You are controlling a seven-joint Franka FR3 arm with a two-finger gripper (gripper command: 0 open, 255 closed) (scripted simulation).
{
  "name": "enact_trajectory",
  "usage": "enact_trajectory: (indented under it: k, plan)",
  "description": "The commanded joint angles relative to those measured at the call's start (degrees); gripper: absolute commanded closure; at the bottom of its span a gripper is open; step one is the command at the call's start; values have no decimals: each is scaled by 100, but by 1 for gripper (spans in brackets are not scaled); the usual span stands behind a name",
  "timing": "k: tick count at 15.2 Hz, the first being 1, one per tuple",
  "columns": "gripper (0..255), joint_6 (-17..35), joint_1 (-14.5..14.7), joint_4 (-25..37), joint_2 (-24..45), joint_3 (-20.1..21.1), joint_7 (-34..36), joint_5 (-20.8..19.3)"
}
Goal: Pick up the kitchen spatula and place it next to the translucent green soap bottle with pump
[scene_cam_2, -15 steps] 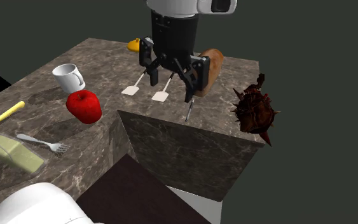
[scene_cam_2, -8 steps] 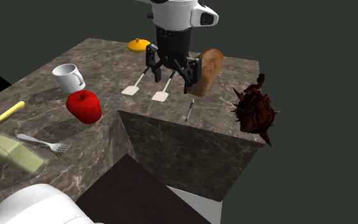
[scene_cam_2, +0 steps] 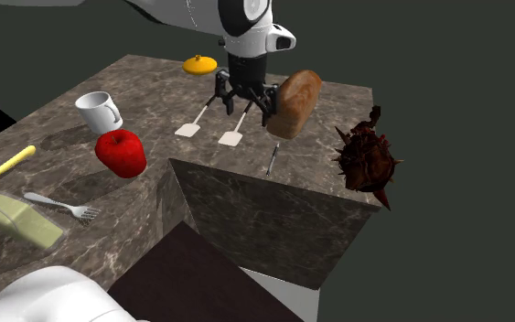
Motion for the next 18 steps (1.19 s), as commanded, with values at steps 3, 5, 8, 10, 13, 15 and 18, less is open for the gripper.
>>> enact_trajectory:
  k: [3, 5, 8, 10, 13, 15, 18]
  plan:
    - [0, 414, 95, 427, 748, 205, 170, -138]
    - [0, 600, 149, 671, 1142, 294, 269, -245]
    - [0, 830, 246, 1090, 1745, 405, 429, -444]
    - [0, 949, 326, 1406, 2154, 460, 539, -596]
    - [0, 1073, 471, 1936, 2777, 514, 698, -842]
    - [0, 1119, 588, 2330, 3199, 528, 795, -1008]
    - [0, 1197, 723, 2723, 3653, 517, 883, -1175]
